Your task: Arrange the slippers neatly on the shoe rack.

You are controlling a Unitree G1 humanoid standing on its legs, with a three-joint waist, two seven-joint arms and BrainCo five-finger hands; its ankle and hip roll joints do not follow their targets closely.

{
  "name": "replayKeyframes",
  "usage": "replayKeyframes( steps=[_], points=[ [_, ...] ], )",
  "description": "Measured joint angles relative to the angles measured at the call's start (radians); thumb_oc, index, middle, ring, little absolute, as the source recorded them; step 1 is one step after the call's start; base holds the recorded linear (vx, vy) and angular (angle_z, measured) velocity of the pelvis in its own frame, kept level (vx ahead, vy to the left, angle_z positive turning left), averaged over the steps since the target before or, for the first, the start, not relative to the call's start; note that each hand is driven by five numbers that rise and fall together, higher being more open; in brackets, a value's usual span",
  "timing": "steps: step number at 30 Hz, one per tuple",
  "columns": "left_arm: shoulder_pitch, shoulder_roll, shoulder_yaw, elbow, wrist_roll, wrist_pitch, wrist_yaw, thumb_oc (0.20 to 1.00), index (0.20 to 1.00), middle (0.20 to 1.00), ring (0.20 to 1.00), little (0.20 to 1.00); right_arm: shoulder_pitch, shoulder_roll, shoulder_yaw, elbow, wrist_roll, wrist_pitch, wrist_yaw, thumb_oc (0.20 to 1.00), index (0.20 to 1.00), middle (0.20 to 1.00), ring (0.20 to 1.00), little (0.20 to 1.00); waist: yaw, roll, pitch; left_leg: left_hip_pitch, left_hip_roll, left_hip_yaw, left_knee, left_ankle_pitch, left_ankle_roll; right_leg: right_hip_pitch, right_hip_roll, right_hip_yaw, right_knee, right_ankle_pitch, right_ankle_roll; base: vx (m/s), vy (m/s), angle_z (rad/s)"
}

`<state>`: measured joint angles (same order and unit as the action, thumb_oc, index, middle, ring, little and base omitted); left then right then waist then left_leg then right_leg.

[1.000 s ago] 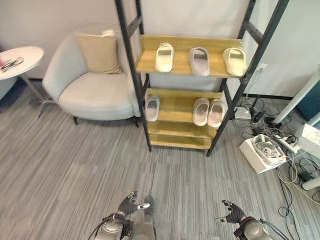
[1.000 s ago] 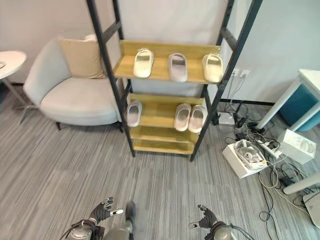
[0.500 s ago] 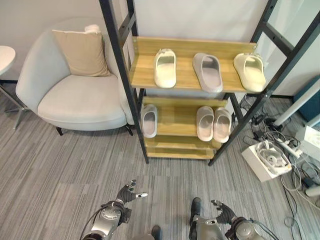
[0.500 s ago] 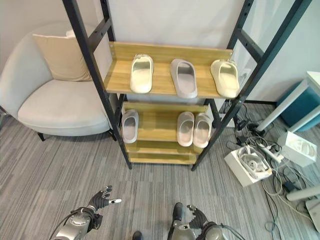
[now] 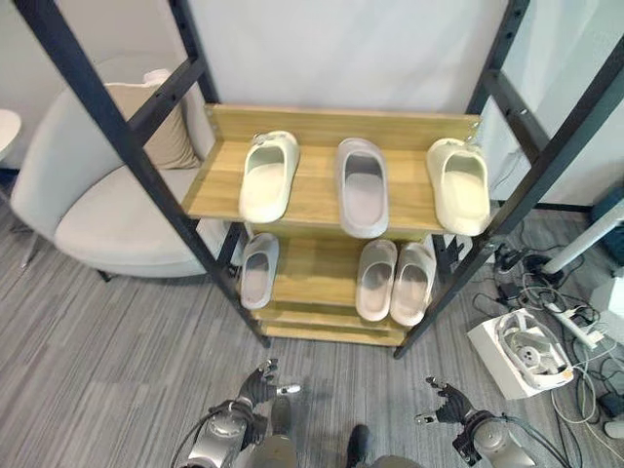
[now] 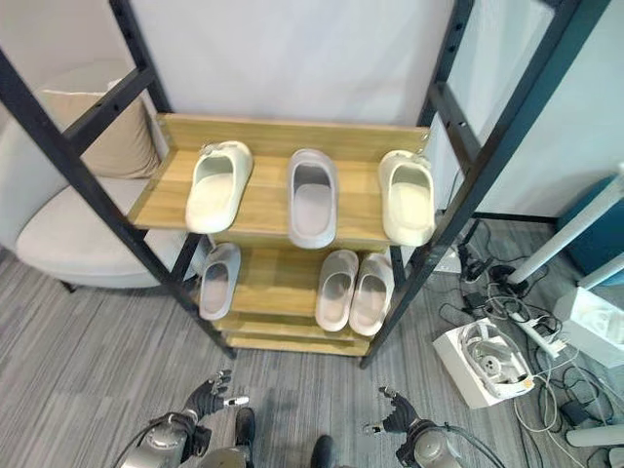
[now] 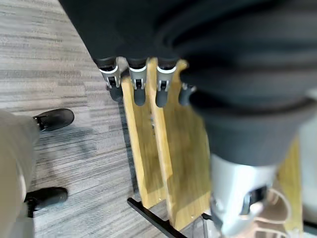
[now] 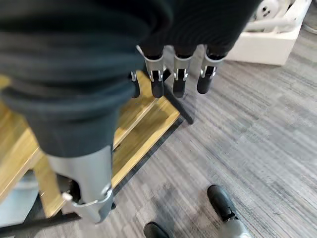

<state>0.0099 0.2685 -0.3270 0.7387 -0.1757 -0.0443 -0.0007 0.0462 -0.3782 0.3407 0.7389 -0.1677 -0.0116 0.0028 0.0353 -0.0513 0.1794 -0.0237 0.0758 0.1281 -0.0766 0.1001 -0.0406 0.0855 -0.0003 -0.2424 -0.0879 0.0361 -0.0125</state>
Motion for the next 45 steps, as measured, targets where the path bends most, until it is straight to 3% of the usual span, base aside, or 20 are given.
replayKeyframes(
  steps=[2, 7, 11, 13, 14, 18, 19, 24, 26, 30, 32, 34, 36, 38, 39, 40, 45],
  points=[
    [0.007, -0.002, 0.002, -0.002, 0.0, -0.001, 0.0, 1.0, 1.0, 1.0, 1.0, 1.0, 0.033, 0.0, -0.008, 0.005, -0.003, 0.002, -0.001, 1.0, 1.0, 1.0, 1.0, 1.0, -0.01, 0.023, -0.018, 0.044, -0.003, 0.02, -0.013, -0.003, 0.0, 0.008, 0.007, 0.008, 0.009, 0.001, 0.003, 0.07, 0.142, -0.1],
    [0.002, 0.018, 0.018, -0.011, 0.0, -0.001, 0.001, 1.0, 1.0, 1.0, 1.0, 1.0, 0.049, 0.031, -0.005, -0.001, -0.01, 0.0, 0.004, 1.0, 1.0, 1.0, 1.0, 1.0, -0.001, 0.017, -0.017, 0.065, -0.069, 0.031, -0.008, -0.033, 0.05, -0.019, -0.072, 0.025, 0.103, -0.057, 0.075, 0.07, 0.1, 0.01],
    [0.036, 0.041, 0.017, -0.011, 0.0, 0.0, 0.001, 1.0, 1.0, 1.0, 1.0, 1.0, 0.026, 0.03, -0.004, -0.003, -0.02, 0.001, 0.004, 1.0, 1.0, 1.0, 1.0, 1.0, 0.007, 0.009, -0.018, 0.077, -0.083, 0.053, -0.009, -0.046, 0.063, -0.044, -0.09, 0.051, 0.158, -0.071, 0.101, -0.05, 0.03, -0.18],
    [0.013, 0.048, 0.014, -0.012, 0.0, 0.0, 0.0, 1.0, 1.0, 1.0, 1.0, 1.0, -0.001, 0.014, 0.015, -0.042, -0.064, 0.002, 0.006, 1.0, 1.0, 1.0, 1.0, 1.0, 0.011, 0.012, -0.01, 0.052, -0.075, 0.06, -0.008, -0.037, 0.073, -0.139, -0.099, 0.083, 0.299, -0.112, 0.132, 0.01, -0.066, -0.12],
    [0.003, 0.05, 0.019, -0.012, 0.001, 0.0, 0.001, 1.0, 1.0, 1.0, 1.0, 1.0, -0.003, 0.011, 0.025, -0.079, -0.098, 0.008, 0.009, 1.0, 1.0, 1.0, 1.0, 1.0, 0.014, -0.001, -0.009, 0.051, -0.081, 0.057, -0.009, -0.033, 0.07, -0.14, -0.108, 0.087, 0.304, -0.135, 0.126, 0.04, -0.094, 0.03],
    [-0.011, 0.041, 0.037, -0.011, 0.009, -0.002, 0.0, 1.0, 1.0, 1.0, 1.0, 1.0, -0.005, -0.135, 0.113, -0.541, -0.222, 0.001, 0.075, 1.0, 1.0, 1.0, 1.0, 1.0, 0.018, 0.006, -0.008, 0.044, -0.064, 0.051, -0.009, -0.038, 0.054, -0.101, -0.08, 0.073, 0.202, -0.101, 0.088, 0.05, -0.082, 0.03],
    [0.0, 0.034, 0.058, -0.01, 0.01, -0.003, 0.0, 1.0, 1.0, 1.0, 1.0, 1.0, -0.004, -0.215, 0.115, -0.818, -0.222, -0.049, 0.121, 1.0, 1.0, 1.0, 1.0, 1.0, 0.021, 0.014, -0.011, 0.043, -0.056, 0.051, -0.009, -0.029, 0.042, -0.093, -0.07, 0.072, 0.186, -0.09, 0.08, 0.05, -0.061, 0.02],
    [0.031, 0.041, 0.057, -0.019, 0.041, -0.007, 0.001, 1.0, 1.0, 1.0, 1.0, 1.0, -0.041, -0.356, 0.015, -1.257, -0.042, -0.156, 0.195, 1.0, 1.0, 1.0, 1.0, 1.0, 0.012, 0.018, -0.064, 0.065, -0.048, 0.047, -0.008, -0.023, 0.044, -0.054, -0.058, 0.06, 0.164, -0.084, 0.063, 0.02, -0.018, 0.04],
    [0.032, 0.04, 0.058, -0.052, 0.04, -0.01, 0.0, 1.0, 1.0, 1.0, 1.0, 1.0, -0.124, -0.424, -0.062, -1.268, 0.041, -0.155, 0.207, 1.0, 1.0, 1.0, 1.0, 1.0, 0.001, 0.026, -0.079, 0.066, -0.05, 0.044, -0.008, -0.023, 0.044, -0.051, -0.059, 0.053, 0.164, -0.084, 0.064, 0.02, 0.003, 0.07],
    [0.044, 0.036, 0.057, -0.052, 0.04, -0.011, -0.002, 1.0, 1.0, 1.0, 1.0, 1.0, -0.182, -0.431, -0.194, -1.262, 0.096, -0.156, 0.173, 1.0, 1.0, 1.0, 1.0, 1.0, -0.001, 0.037, -0.095, 0.08, -0.049, 0.045, -0.009, -0.025, 0.043, -0.036, -0.058, 0.053, 0.161, -0.087, 0.068, 0.0, 0.0, 0.0],
    [0.054, 0.034, 0.057, -0.052, 0.04, -0.011, -0.003, 1.0, 1.0, 1.0, 1.0, 1.0, -0.21, -0.423, -0.203, -1.252, 0.084, -0.157, 0.142, 1.0, 1.0, 1.0, 1.0, 1.0, -0.001, 0.044, -0.108, 0.08, -0.049, 0.045, -0.009, -0.027, 0.043, -0.036, -0.058, 0.052, 0.161, -0.095, 0.075, 0.0, 0.0, 0.0],
    [0.056, 0.026, 0.057, -0.052, 0.04, -0.011, -0.003, 1.0, 1.0, 1.0, 1.0, 1.0, -0.256, -0.356, -0.206, -1.196, 0.008, -0.157, 0.085, 1.0, 1.0, 1.0, 1.0, 1.0, -0.002, 0.051, -0.115, 0.08, -0.049, 0.045, -0.009, -0.028, 0.043, -0.037, -0.058, 0.052, 0.162, -0.095, 0.074, 0.0, 0.0, 0.0],
    [0.055, 0.004, 0.056, -0.052, 0.04, -0.011, -0.001, 1.0, 1.0, 1.0, 1.0, 1.0, -0.305, -0.291, -0.203, -1.117, -0.161, -0.134, 0.005, 1.0, 1.0, 1.0, 1.0, 1.0, 0.003, 0.054, -0.118, 0.076, -0.049, 0.043, -0.011, -0.033, 0.038, -0.037, -0.059, 0.052, 0.166, -0.095, 0.074, 0.0, 0.007, 0.02],
    [0.053, -0.012, 0.054, -0.052, 0.042, -0.01, 0.0, 1.0, 1.0, 1.0, 1.0, 1.0, -0.358, -0.279, -0.197, -1.013, -0.382, -0.083, -0.095, 1.0, 1.0, 1.0, 1.0, 1.0, 0.026, 0.045, -0.123, 0.068, -0.05, 0.03, -0.015, -0.039, 0.043, -0.04, -0.058, 0.047, 0.167, -0.095, 0.074, 0.02, 0.015, 0.09],
    [0.053, -0.012, 0.054, -0.052, 0.042, -0.01, 0.0, 1.0, 1.0, 1.0, 1.0, 1.0, -0.358, -0.279, -0.197, -1.013, -0.382, -0.083, -0.095, 1.0, 1.0, 1.0, 1.0, 1.0, 0.026, 0.045, -0.123, 0.068, -0.05, 0.03, -0.015, -0.039, 0.043, -0.04, -0.058, 0.047, 0.167, -0.095, 0.074, 0.01, 0.011, 0.24],
    [0.053, -0.012, 0.052, -0.048, 0.043, -0.01, 0.002, 1.0, 1.0, 1.0, 1.0, 1.0, -0.37, -0.279, -0.193, -0.92, -0.54, -0.031, -0.169, 1.0, 1.0, 1.0, 1.0, 1.0, 0.05, 0.027, -0.138, 0.054, -0.051, 0.012, -0.015, -0.038, 0.043, -0.046, -0.06, 0.028, 0.167, -0.097, 0.072, 0.02, 0.006, 0.23],
    [0.057, -0.01, 0.03, -0.014, 0.048, -0.01, 0.014, 1.0, 1.0, 1.0, 1.0, 1.0, -0.394, -0.263, -0.163, -0.726, -0.719, 0.062, -0.27, 1.0, 1.0, 1.0, 1.0, 1.0, 0.086, 0.011, -0.143, 0.044, -0.062, -0.024, -0.009, -0.018, 0.048, -0.036, -0.067, -0.007, 0.156, -0.095, 0.068, 0.03, 0.021, 0.25]
  ],
)
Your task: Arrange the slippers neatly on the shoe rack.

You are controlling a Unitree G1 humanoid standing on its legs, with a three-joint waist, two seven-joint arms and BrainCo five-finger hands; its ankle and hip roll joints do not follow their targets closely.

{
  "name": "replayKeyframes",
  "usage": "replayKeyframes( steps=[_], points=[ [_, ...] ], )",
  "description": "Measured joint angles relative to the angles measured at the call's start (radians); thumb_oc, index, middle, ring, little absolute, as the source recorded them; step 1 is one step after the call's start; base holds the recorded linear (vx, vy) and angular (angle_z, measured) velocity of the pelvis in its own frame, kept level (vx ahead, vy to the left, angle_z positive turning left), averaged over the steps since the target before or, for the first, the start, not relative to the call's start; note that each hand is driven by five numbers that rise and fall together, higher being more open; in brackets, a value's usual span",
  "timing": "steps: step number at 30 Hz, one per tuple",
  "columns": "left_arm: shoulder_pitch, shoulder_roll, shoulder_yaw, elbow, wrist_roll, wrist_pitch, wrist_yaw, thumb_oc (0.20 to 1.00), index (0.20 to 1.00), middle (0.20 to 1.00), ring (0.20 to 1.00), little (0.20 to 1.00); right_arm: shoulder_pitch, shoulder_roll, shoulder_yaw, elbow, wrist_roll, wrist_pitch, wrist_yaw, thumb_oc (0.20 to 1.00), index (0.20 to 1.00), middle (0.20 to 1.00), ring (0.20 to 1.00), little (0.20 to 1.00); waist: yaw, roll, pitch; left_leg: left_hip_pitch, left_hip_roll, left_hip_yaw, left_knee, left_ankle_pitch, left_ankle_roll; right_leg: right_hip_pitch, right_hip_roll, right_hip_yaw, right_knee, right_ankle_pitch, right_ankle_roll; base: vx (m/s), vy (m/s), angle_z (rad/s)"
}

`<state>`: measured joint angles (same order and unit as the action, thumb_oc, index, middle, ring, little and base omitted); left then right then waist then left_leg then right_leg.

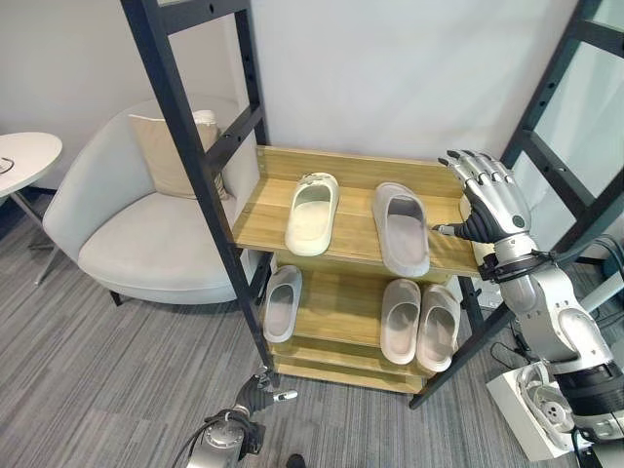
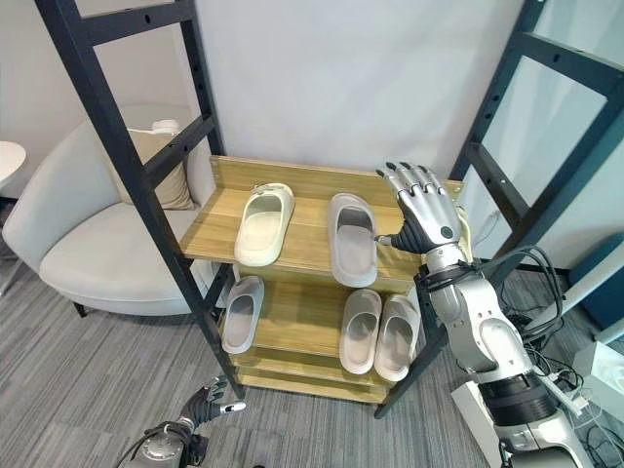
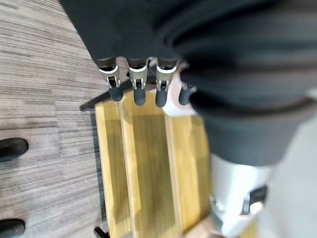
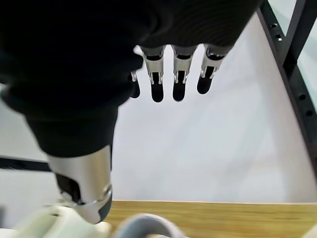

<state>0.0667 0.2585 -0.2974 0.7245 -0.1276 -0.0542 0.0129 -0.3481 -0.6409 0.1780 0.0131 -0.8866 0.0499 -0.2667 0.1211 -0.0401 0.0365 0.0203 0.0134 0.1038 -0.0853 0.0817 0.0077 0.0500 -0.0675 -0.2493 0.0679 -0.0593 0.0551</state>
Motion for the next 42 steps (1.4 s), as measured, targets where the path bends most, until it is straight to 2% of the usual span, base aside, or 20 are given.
replayKeyframes(
  steps=[7, 8, 13, 15, 16, 17, 19, 22, 28, 29, 31, 34, 35, 37, 39, 42],
  points=[
    [-0.001, 0.011, -0.017, 0.006, 0.001, 0.0, 0.002, 1.0, 1.0, 1.0, 1.0, 1.0, -0.071, 0.022, 0.052, 0.182, -0.037, 0.069, -0.04, 1.0, 1.0, 1.0, 1.0, 1.0, 0.037, -0.011, 0.016, -0.005, -0.01, -0.021, 0.0, 0.0, 0.001, 0.023, -0.005, -0.029, -0.038, 0.007, 0.005, 0.02, 0.035, 0.14],
    [-0.002, 0.015, -0.019, 0.005, 0.001, -0.001, 0.006, 1.0, 1.0, 1.0, 1.0, 1.0, -0.105, 0.035, 0.055, 0.226, -0.037, 0.087, -0.057, 1.0, 1.0, 1.0, 1.0, 1.0, 0.054, -0.011, 0.034, -0.003, -0.013, -0.03, 0.0, 0.0, 0.001, 0.034, -0.004, -0.034, -0.053, 0.014, 0.006, 0.01, 0.063, 0.09],
    [-0.013, 0.03, -0.057, 0.005, 0.001, -0.005, 0.006, 1.0, 1.0, 1.0, 1.0, 1.0, -0.289, 0.066, 0.146, 0.479, -0.012, 0.12, -0.103, 1.0, 1.0, 1.0, 1.0, 1.0, 0.079, -0.019, 0.055, -0.019, -0.018, -0.04, 0.0, 0.0, 0.001, 0.035, -0.006, -0.051, -0.079, 0.028, 0.01, 0.01, 0.027, 0.08],
    [-0.024, 0.041, -0.083, 0.005, 0.0, -0.005, 0.006, 1.0, 1.0, 1.0, 1.0, 1.0, -0.395, 0.077, 0.182, 0.605, 0.046, 0.133, -0.106, 1.0, 1.0, 1.0, 1.0, 1.0, 0.085, -0.019, 0.057, -0.023, -0.019, -0.041, 0.0, 0.0, 0.001, 0.037, -0.006, -0.053, -0.092, 0.033, 0.013, -0.03, 0.007, 0.01],
    [-0.035, 0.044, -0.101, 0.005, 0.0, -0.007, 0.006, 1.0, 1.0, 1.0, 1.0, 1.0, -0.446, 0.077, 0.202, 0.66, 0.075, 0.137, -0.109, 0.536, 0.536, 0.536, 0.536, 0.536, 0.091, -0.017, 0.066, -0.023, -0.019, -0.041, 0.0, 0.001, 0.001, 0.037, -0.006, -0.053, -0.093, 0.034, 0.014, -0.06, 0.011, 0.01],
    [-0.043, 0.044, -0.108, 0.004, -0.001, -0.008, 0.006, 1.0, 1.0, 1.0, 1.0, 1.0, -0.478, 0.084, 0.207, 0.699, 0.096, 0.138, -0.112, 0.2, 0.2, 0.2, 0.2, 0.2, 0.098, -0.016, 0.074, -0.025, -0.02, -0.041, 0.0, 0.002, 0.0, 0.036, -0.006, -0.054, -0.093, 0.035, 0.014, -0.07, 0.003, -0.02],
    [-0.061, 0.048, -0.131, 0.005, -0.003, -0.009, 0.007, 1.0, 1.0, 1.0, 1.0, 1.0, -0.543, 0.103, 0.231, 0.776, 0.144, 0.147, -0.114, 0.2, 0.2, 0.2, 0.2, 0.2, 0.101, -0.022, 0.089, -0.033, -0.018, -0.042, 0.0, 0.004, -0.002, 0.028, -0.004, -0.055, -0.094, 0.035, 0.016, -0.04, -0.002, -0.01],
    [-0.08, 0.043, -0.135, 0.005, -0.01, -0.009, 0.007, 1.0, 1.0, 1.0, 1.0, 1.0, -0.547, 0.112, 0.233, 0.778, 0.208, 0.156, -0.125, 0.2, 0.2, 0.2, 0.2, 0.2, 0.096, -0.032, 0.093, -0.04, -0.017, -0.042, 0.0, 0.005, -0.004, 0.019, -0.004, -0.052, -0.094, 0.034, 0.022, -0.01, 0.002, -0.03],
    [-0.086, 0.046, -0.131, 0.004, -0.01, -0.008, 0.009, 1.0, 1.0, 1.0, 1.0, 1.0, -0.538, 0.118, 0.201, 0.746, 0.301, 0.159, -0.124, 0.2, 0.2, 0.2, 0.2, 0.2, 0.081, -0.031, 0.093, -0.046, -0.018, -0.042, 0.0, 0.001, -0.011, 0.014, -0.005, -0.051, -0.092, 0.038, 0.022, 0.01, 0.008, 0.01],
    [-0.081, 0.048, -0.125, 0.003, -0.009, -0.006, 0.01, 1.0, 1.0, 1.0, 1.0, 1.0, -0.485, 0.132, 0.143, 0.63, 0.338, 0.176, -0.132, 0.2, 0.2, 0.2, 0.2, 0.2, 0.077, -0.029, 0.094, -0.046, -0.019, -0.039, 0.0, 0.002, -0.009, 0.013, -0.006, -0.049, -0.092, 0.039, 0.021, 0.03, 0.003, -0.03],
    [-0.08, 0.048, -0.121, 0.002, -0.009, -0.003, 0.013, 1.0, 1.0, 1.0, 1.0, 1.0, -0.431, 0.137, 0.125, 0.527, 0.341, 0.175, -0.138, 0.2, 0.2, 0.2, 0.2, 0.2, 0.075, -0.026, 0.096, -0.045, -0.02, -0.038, 0.0, 0.006, -0.003, 0.015, -0.007, -0.049, -0.095, 0.046, 0.012, 0.04, -0.002, 0.01],
    [-0.067, 0.03, -0.056, -0.008, 0.001, 0.006, 0.026, 1.0, 1.0, 1.0, 1.0, 1.0, -0.184, 0.161, 0.002, 0.077, 0.339, 0.164, -0.146, 0.2, 0.2, 0.2, 0.2, 0.2, 0.073, -0.019, 0.1, -0.043, -0.023, -0.039, 0.0, 0.007, 0.002, 0.019, -0.007, -0.047, -0.101, 0.046, 0.01, 0.04, -0.016, 0.05],
    [-0.062, 0.028, -0.042, -0.015, 0.002, 0.006, 0.031, 1.0, 1.0, 1.0, 1.0, 1.0, -0.089, 0.176, -0.045, -0.087, 0.337, 0.145, -0.148, 0.2, 0.2, 0.2, 0.2, 0.2, 0.071, -0.017, 0.102, -0.042, -0.026, -0.04, 0.0, 0.007, 0.002, 0.027, -0.008, -0.052, -0.11, 0.047, 0.009, 0.02, -0.035, 0.03],
    [-0.042, 0.029, -0.01, -0.017, 0.014, 0.01, 0.034, 1.0, 1.0, 1.0, 1.0, 1.0, 0.006, 0.205, -0.076, -0.273, 0.335, 0.112, -0.16, 0.2, 0.2, 0.2, 0.2, 0.2, 0.052, -0.016, 0.102, -0.029, -0.03, -0.038, 0.0, 0.007, 0.002, 0.047, -0.01, -0.052, -0.123, 0.047, 0.01, 0.0, -0.04, 0.0],
    [-0.03, 0.031, -0.007, -0.023, 0.031, 0.01, 0.046, 1.0, 1.0, 1.0, 1.0, 1.0, 0.032, 0.235, -0.078, -0.398, 0.336, 0.072, -0.162, 0.2, 0.2, 0.2, 0.2, 0.2, 0.02, -0.013, 0.103, -0.023, -0.028, -0.037, 0.0, 0.007, 0.002, 0.053, -0.008, -0.049, -0.128, 0.047, 0.01, 0.0, -0.034, -0.05],
    [-0.02, 0.019, -0.016, -0.055, 0.031, 0.01, 0.049, 1.0, 1.0, 1.0, 1.0, 1.0, 0.051, 0.254, -0.051, -0.485, 0.342, -0.033, -0.148, 0.2, 0.2, 0.2, 0.2, 0.2, 0.003, -0.012, 0.104, -0.02, -0.021, -0.033, 0.0, 0.006, 0.001, 0.053, -0.003, -0.047, -0.128, 0.049, 0.007, -0.03, -0.033, -0.06]
  ],
)
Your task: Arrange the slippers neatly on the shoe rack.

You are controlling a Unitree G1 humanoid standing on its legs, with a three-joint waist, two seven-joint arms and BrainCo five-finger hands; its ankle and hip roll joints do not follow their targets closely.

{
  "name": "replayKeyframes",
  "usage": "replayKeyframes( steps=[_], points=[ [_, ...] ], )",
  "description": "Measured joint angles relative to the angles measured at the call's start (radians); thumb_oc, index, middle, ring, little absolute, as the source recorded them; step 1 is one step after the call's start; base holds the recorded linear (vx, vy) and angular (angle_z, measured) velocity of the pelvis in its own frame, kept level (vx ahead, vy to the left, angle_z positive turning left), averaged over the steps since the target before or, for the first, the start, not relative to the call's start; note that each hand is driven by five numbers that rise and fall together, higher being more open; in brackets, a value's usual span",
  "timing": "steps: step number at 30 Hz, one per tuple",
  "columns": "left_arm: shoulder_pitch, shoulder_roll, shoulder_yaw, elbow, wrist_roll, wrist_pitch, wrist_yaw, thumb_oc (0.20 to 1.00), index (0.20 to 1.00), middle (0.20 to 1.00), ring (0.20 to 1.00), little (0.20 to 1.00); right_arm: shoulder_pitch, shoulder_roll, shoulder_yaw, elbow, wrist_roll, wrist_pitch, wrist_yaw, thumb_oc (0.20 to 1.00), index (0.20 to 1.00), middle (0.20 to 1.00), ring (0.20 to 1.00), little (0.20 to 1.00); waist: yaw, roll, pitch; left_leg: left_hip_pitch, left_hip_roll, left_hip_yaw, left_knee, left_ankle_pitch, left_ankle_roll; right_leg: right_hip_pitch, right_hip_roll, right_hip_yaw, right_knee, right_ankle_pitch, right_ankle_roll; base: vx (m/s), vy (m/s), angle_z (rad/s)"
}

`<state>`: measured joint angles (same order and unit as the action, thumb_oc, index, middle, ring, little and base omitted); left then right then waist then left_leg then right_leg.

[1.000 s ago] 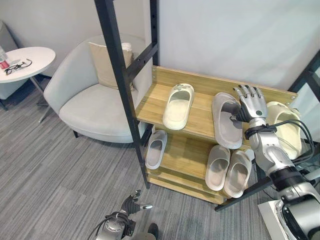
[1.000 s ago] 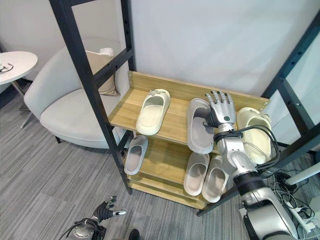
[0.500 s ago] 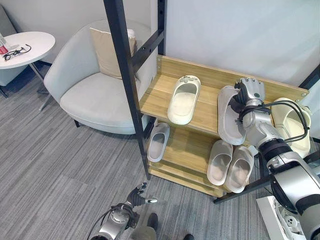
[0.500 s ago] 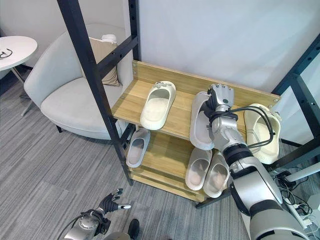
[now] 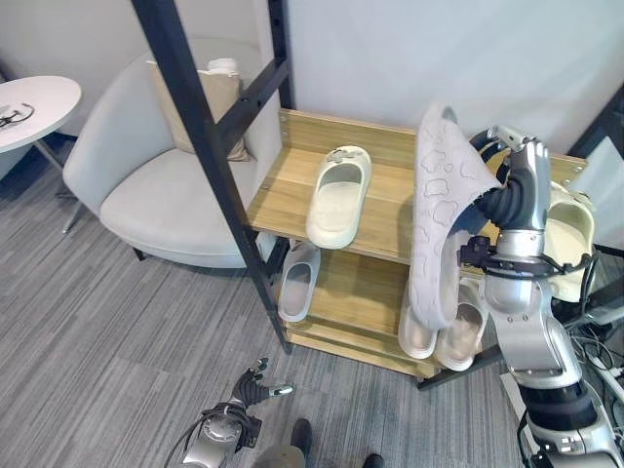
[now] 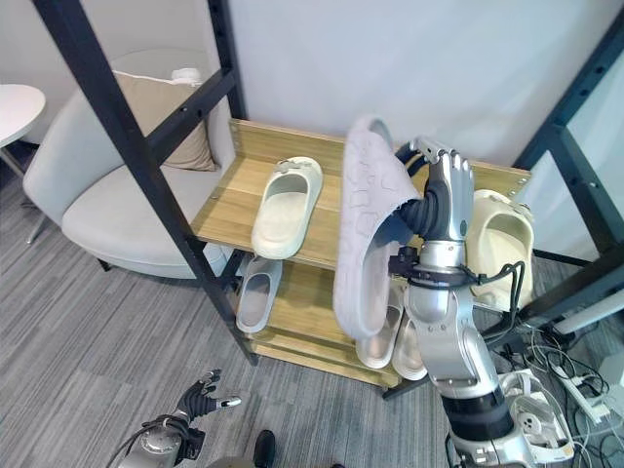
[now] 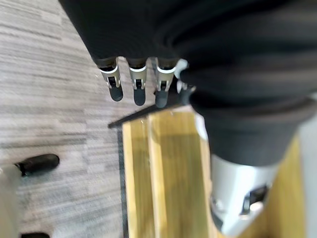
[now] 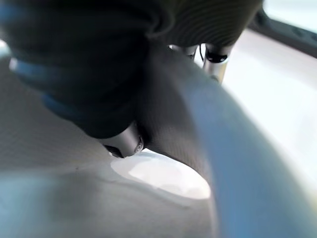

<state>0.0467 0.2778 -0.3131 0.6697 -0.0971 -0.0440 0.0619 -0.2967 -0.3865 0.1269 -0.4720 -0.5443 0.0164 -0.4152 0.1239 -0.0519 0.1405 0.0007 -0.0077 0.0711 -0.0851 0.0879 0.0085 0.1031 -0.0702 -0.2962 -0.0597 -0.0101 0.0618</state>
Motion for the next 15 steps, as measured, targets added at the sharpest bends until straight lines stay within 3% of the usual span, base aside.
replayKeyframes(
  steps=[3, 4, 8, 10, 12, 13, 15],
  points=[
    [0.002, -0.011, 0.0, -0.002, -0.001, -0.001, 0.004, 1.0, 1.0, 1.0, 1.0, 1.0, 0.019, 0.036, 0.134, 0.005, 0.195, -0.085, 0.093, 0.2, 0.2, 0.2, 0.2, 0.2, -0.009, 0.0, 0.0, -0.002, 0.011, 0.01, 0.0, -0.004, -0.005, -0.012, 0.009, 0.018, 0.007, -0.001, 0.001, -0.05, -0.044, -0.14],
    [0.018, -0.013, 0.0, -0.005, -0.003, -0.002, 0.004, 1.0, 1.0, 1.0, 1.0, 1.0, 0.047, 0.022, 0.295, 0.007, 0.334, -0.129, 0.206, 0.2, 0.2, 0.2, 0.2, 0.2, -0.009, 0.003, 0.003, -0.004, 0.016, 0.021, 0.0, -0.004, -0.007, -0.023, 0.01, 0.023, 0.016, -0.005, 0.005, -0.07, -0.052, -0.18],
    [0.034, -0.006, 0.0, -0.03, -0.007, -0.006, 0.01, 1.0, 1.0, 1.0, 1.0, 1.0, 0.05, -0.034, 0.443, 0.096, 0.402, -0.185, 0.352, 0.2, 0.2, 0.2, 0.2, 0.2, 0.001, 0.004, 0.007, -0.019, 0.018, 0.016, 0.0, 0.0, -0.009, -0.047, 0.008, 0.022, 0.05, -0.013, 0.01, -0.18, -0.058, 0.02],
    [0.0, -0.003, -0.004, -0.044, -0.01, -0.013, 0.02, 1.0, 1.0, 1.0, 1.0, 1.0, 0.012, -0.035, 0.494, 0.204, 0.405, -0.185, 0.384, 0.2, 0.2, 0.2, 0.2, 0.2, 0.006, 0.006, 0.032, -0.056, 0.021, 0.003, 0.0, 0.028, -0.007, -0.104, 0.007, 0.017, 0.101, -0.022, 0.004, -0.38, -0.075, 0.15],
    [-0.058, 0.006, -0.038, -0.045, -0.01, -0.018, 0.037, 1.0, 1.0, 1.0, 1.0, 1.0, -0.036, -0.037, 0.532, 0.312, 0.377, -0.184, 0.386, 0.2, 0.2, 0.2, 0.2, 0.2, 0.009, 0.009, 0.07, -0.111, 0.022, -0.011, 0.024, 0.042, -0.01, -0.174, 0.001, 0.0, 0.174, -0.036, -0.004, -0.33, -0.042, 0.37],
    [-0.167, 0.01, -0.064, -0.046, -0.014, -0.029, 0.059, 1.0, 1.0, 1.0, 1.0, 1.0, -0.132, -0.04, 0.557, 0.475, 0.321, -0.174, 0.381, 0.2, 0.2, 0.2, 0.2, 0.2, 0.024, 0.014, 0.155, -0.23, 0.015, -0.04, 0.129, 0.041, -0.011, -0.288, -0.03, -0.021, 0.312, -0.078, -0.022, -0.33, -0.021, 0.63],
    [-0.286, 0.005, -0.068, -0.048, -0.039, -0.048, 0.085, 1.0, 1.0, 1.0, 1.0, 1.0, -0.224, -0.059, 0.552, 0.602, 0.237, -0.135, 0.358, 0.2, 0.2, 0.2, 0.2, 0.2, 0.052, 0.038, 0.256, -0.334, 0.01, -0.062, 0.219, 0.04, -0.016, -0.394, -0.05, -0.041, 0.444, -0.112, -0.042, -0.34, 0.02, 0.71]
  ],
)
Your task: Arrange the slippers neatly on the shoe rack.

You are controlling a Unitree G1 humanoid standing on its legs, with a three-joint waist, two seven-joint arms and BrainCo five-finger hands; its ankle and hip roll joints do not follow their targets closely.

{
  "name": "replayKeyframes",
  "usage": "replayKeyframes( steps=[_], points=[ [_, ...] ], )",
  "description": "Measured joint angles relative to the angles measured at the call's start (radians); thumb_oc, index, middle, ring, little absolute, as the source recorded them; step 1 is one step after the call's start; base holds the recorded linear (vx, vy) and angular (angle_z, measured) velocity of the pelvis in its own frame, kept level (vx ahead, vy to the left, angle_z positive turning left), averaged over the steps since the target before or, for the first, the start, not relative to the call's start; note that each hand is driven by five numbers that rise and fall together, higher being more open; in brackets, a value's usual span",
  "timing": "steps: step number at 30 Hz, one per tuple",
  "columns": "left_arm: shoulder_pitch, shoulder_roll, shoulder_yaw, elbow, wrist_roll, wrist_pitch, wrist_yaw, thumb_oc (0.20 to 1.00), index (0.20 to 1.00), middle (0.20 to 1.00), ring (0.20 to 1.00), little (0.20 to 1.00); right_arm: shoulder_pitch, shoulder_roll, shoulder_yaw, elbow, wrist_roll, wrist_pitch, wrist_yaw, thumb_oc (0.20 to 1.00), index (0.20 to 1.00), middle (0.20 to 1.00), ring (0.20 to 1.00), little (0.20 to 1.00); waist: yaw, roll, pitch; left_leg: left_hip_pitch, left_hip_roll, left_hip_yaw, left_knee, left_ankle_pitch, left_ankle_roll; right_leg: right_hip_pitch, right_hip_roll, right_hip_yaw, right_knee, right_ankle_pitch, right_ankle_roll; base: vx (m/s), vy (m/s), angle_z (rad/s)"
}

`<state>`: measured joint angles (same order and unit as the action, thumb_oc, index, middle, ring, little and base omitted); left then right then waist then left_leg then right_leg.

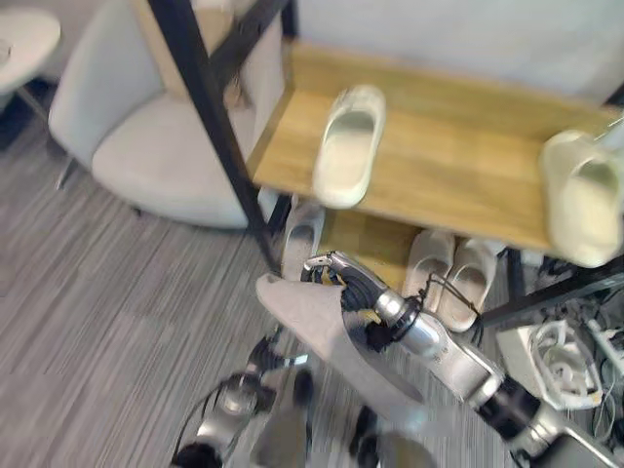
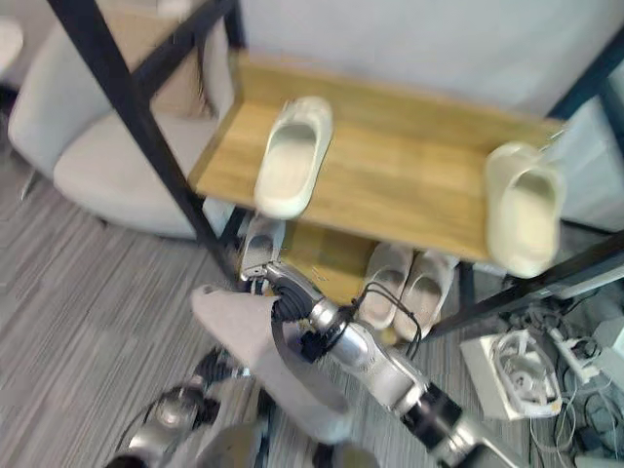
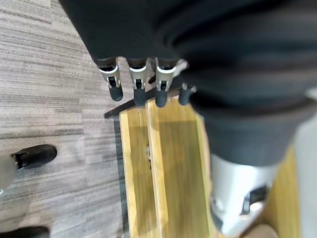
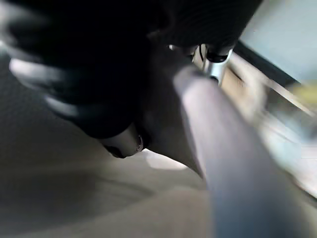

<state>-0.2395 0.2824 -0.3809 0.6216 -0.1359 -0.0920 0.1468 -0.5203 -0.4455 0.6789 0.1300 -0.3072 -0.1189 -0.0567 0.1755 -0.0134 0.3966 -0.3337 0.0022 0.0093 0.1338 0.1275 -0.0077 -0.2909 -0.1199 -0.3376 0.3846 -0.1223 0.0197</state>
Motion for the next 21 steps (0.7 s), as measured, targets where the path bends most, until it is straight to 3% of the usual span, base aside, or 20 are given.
replayKeyframes(
  steps=[1, 2, 4, 5, 6, 11, 15, 17, 21],
  points=[
    [-0.096, 0.02, -0.014, -0.01, -0.02, -0.005, 0.033, 1.0, 1.0, 1.0, 1.0, 1.0, -0.103, -0.005, -0.032, 0.14, -0.1, 0.023, -0.054, 0.2, 0.2, 0.2, 0.2, 0.2, -0.001, 0.012, 0.056, -0.124, -0.023, -0.022, 0.133, -0.037, -0.001, -0.115, -0.054, 0.004, 0.161, -0.069, -0.026, -0.2, 0.064, 0.73],
    [-0.132, 0.029, -0.008, -0.021, -0.02, -0.006, 0.045, 1.0, 1.0, 1.0, 1.0, 1.0, -0.153, -0.012, -0.055, 0.215, -0.178, 0.055, -0.097, 0.2, 0.2, 0.2, 0.2, 0.2, 0.006, 0.018, 0.075, -0.174, -0.032, -0.03, 0.165, -0.058, 0.004, -0.168, -0.073, 0.003, 0.226, -0.112, -0.037, -0.17, 0.074, 0.69],
    [-0.167, 0.059, -0.007, -0.055, -0.023, -0.014, 0.069, 1.0, 1.0, 1.0, 1.0, 1.0, -0.217, -0.013, -0.127, 0.312, -0.273, 0.108, -0.172, 0.2, 0.2, 0.2, 0.2, 0.2, 0.018, 0.015, 0.078, -0.262, -0.04, -0.029, 0.221, -0.085, 0.001, -0.254, -0.092, 0.003, 0.246, -0.114, -0.051, -0.09, 0.056, 0.25],
    [-0.171, 0.066, -0.009, -0.061, -0.023, -0.015, 0.081, 1.0, 1.0, 1.0, 1.0, 1.0, -0.239, -0.013, -0.161, 0.354, -0.308, 0.131, -0.225, 0.2, 0.2, 0.2, 0.2, 0.2, 0.024, 0.017, 0.079, -0.297, -0.041, -0.03, 0.344, -0.129, 0.043, -0.282, -0.1, 0.003, 0.265, -0.11, -0.055, 0.01, 0.039, 0.01],
    [-0.174, 0.07, -0.009, -0.061, -0.023, -0.016, 0.087, 1.0, 1.0, 1.0, 1.0, 1.0, -0.265, -0.014, -0.18, 0.396, -0.332, 0.155, -0.264, 0.2, 0.2, 0.2, 0.2, 0.2, 0.025, 0.026, 0.08, -0.296, -0.037, -0.03, 0.37, -0.188, 0.015, -0.3, -0.108, 0.003, 0.298, -0.109, -0.048, 0.03, 0.019, 0.13],
    [-0.191, 0.08, -0.06, -0.129, -0.041, -0.034, 0.08, 1.0, 1.0, 1.0, 1.0, 1.0, -0.501, -0.13, -0.241, 0.54, -0.401, 0.315, -0.43, 0.2, 0.2, 0.2, 0.2, 0.2, 0.034, 0.024, 0.078, -0.42, -0.053, -0.036, 0.419, -0.182, 0.023, -0.413, -0.132, 0.004, 0.353, -0.111, -0.044, 0.02, 0.034, 0.19],
    [-0.161, 0.086, -0.071, -0.167, -0.041, -0.035, 0.053, 1.0, 1.0, 1.0, 1.0, 1.0, -0.541, -0.142, -0.258, 0.598, -0.401, 0.342, -0.467, 0.2, 0.2, 0.2, 0.2, 0.2, 0.046, 0.021, 0.062, -0.436, -0.058, -0.053, 0.416, -0.174, 0.021, -0.413, -0.134, -0.018, 0.344, -0.104, -0.039, 0.02, 0.009, 0.13],
    [-0.157, 0.094, -0.106, -0.203, -0.041, -0.036, 0.038, 1.0, 1.0, 1.0, 1.0, 1.0, -0.593, -0.146, -0.253, 0.717, -0.399, 0.35, -0.466, 0.2, 0.2, 0.2, 0.2, 0.2, 0.064, 0.02, 0.057, -0.455, -0.058, -0.071, 0.415, -0.173, 0.019, -0.417, -0.133, -0.044, 0.34, -0.108, -0.043, 0.02, 0.008, 0.22],
    [-0.157, 0.099, -0.135, -0.22, -0.041, -0.036, 0.025, 1.0, 1.0, 1.0, 1.0, 1.0, -0.693, -0.147, -0.198, 0.81, -0.385, 0.364, -0.466, 0.2, 0.2, 0.2, 0.2, 0.2, 0.079, 0.02, 0.057, -0.485, -0.06, -0.082, 0.415, -0.168, 0.013, -0.443, -0.13, -0.053, 0.333, -0.108, -0.043, 0.02, 0.004, 0.07]
  ],
)
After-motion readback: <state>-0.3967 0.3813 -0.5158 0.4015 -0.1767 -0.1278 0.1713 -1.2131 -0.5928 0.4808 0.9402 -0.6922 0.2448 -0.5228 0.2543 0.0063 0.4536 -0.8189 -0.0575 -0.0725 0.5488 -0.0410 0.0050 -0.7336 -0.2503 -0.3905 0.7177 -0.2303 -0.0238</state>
